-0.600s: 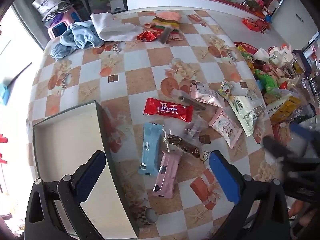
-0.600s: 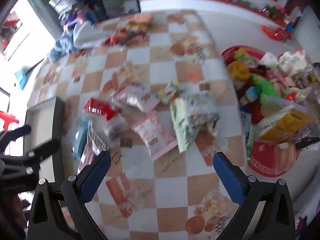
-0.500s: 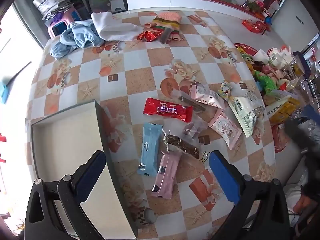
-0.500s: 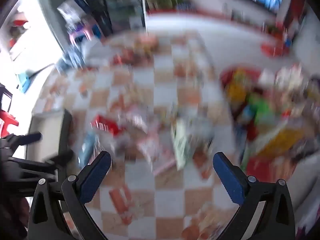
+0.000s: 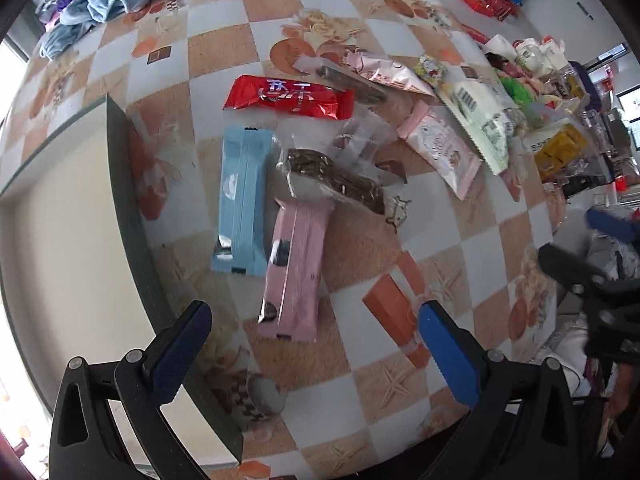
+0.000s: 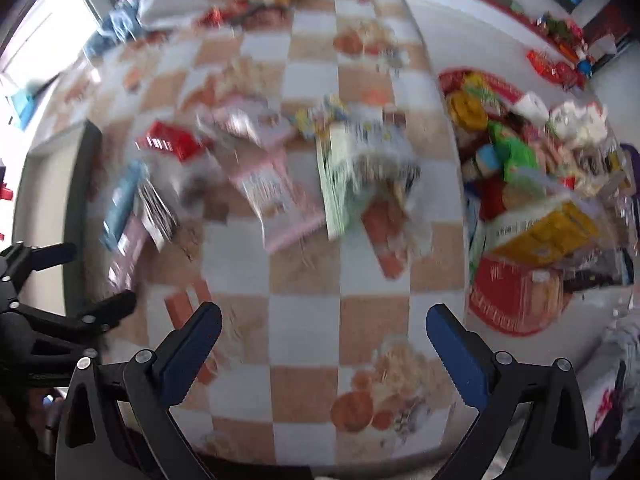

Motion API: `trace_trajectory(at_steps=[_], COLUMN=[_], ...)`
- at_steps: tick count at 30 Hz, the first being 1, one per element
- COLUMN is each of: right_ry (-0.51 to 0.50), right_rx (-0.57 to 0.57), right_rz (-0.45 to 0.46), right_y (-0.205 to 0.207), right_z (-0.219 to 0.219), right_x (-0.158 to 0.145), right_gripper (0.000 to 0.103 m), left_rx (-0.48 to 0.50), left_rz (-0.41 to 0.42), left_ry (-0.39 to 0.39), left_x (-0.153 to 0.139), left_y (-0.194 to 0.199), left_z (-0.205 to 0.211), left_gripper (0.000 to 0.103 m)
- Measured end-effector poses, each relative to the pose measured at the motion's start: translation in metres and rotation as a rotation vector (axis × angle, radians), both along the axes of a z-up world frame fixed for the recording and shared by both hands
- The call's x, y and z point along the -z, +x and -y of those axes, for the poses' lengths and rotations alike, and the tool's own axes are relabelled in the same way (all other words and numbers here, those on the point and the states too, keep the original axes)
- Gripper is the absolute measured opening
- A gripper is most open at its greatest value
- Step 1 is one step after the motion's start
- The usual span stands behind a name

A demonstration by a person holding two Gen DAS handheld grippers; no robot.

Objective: Organize snacks
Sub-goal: 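Move both tools over the snack packets toward the pink bar and chip bag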

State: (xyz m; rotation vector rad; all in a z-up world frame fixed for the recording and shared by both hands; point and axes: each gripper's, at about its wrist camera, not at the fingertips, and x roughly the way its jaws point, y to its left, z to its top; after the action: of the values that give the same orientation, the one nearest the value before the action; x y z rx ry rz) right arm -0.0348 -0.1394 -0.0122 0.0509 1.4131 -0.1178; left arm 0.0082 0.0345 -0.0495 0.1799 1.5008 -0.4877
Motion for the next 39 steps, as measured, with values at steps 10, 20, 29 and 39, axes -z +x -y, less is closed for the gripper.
trace_trajectory(at_steps=[10,20,29,39], right_ry=[0.024,0.043,0.056,0.167], right_rx=[0.041,-0.037,-0.085,0.006], right_rz=[-0.034,-0.106,-0.064,-0.026], right_y=[-0.012,-0.038,-0.023,0.003], right_z=[0.011,0.019,0.009,0.011], right_x=[0.016,0.032,0.023,0.018], right_gripper=[0.103,0.103,0.103,0.103], left_rx=[0.01,-0.092,-0.106,-0.128], left_rz=[-0.091,-0.124,-0.041,0.082], left_ry=[-0.026,0.114,0.085,0.03], left_x=[0.009,0.041,0.004,-0.071], left_y=[-0.011,-0.011,0.007,0.021], left_z=[0.002,-0.019,-0.025,-0.029], left_gripper=[0.103,0.102,0.102,0.102])
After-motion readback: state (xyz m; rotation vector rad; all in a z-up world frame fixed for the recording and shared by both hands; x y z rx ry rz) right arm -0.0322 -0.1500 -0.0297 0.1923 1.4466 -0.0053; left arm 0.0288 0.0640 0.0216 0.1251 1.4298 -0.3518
